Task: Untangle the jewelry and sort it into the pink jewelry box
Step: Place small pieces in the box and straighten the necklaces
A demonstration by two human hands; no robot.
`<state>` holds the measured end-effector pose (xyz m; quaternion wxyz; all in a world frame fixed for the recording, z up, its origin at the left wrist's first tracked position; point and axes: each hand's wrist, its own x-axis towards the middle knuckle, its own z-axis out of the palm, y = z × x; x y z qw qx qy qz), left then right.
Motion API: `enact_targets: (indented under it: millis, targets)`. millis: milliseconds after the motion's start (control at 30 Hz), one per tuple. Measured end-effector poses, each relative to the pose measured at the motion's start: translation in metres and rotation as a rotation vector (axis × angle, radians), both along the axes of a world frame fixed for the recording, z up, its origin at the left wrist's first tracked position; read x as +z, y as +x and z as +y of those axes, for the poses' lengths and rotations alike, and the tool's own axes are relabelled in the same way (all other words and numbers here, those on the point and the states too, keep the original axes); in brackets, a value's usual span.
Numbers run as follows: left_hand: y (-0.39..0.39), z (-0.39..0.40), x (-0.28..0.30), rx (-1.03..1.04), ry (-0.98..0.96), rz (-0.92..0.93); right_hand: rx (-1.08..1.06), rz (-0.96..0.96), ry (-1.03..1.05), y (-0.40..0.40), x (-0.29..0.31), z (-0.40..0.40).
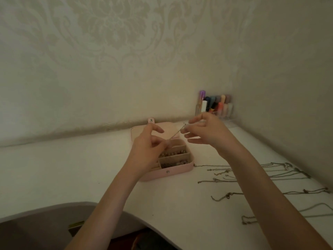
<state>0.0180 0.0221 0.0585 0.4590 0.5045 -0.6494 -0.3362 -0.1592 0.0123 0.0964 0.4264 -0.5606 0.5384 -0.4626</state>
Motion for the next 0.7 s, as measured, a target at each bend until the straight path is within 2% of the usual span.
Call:
enact_targets:
  millis: [167, 233, 300, 533, 700]
  targets:
    - [0.002, -0.001, -0.011, 0.021, -0.065, -0.291, -0.029, 0.343, 0.089, -0.016, -0.013, 0.004]
    - [0.003, -0.001, -0.014, 0.017, -0.08, -0.356, -0.041, 0.53, 0.083, -0.017, -0.019, 0.004]
    - [0.004, -0.001, -0.013, 0.012, -0.078, -0.386, -0.045, 0.629, 0.081, -0.018, -0.024, 0.003]
    - [0.006, -0.001, -0.014, -0.031, -0.06, -0.508, 0.016, 0.668, 0.104, -0.015, -0.037, 0.003]
    - [0.003, -0.001, -0.016, -0.04, -0.091, -0.556, -0.067, 0.558, 0.057, -0.034, -0.033, 0.005]
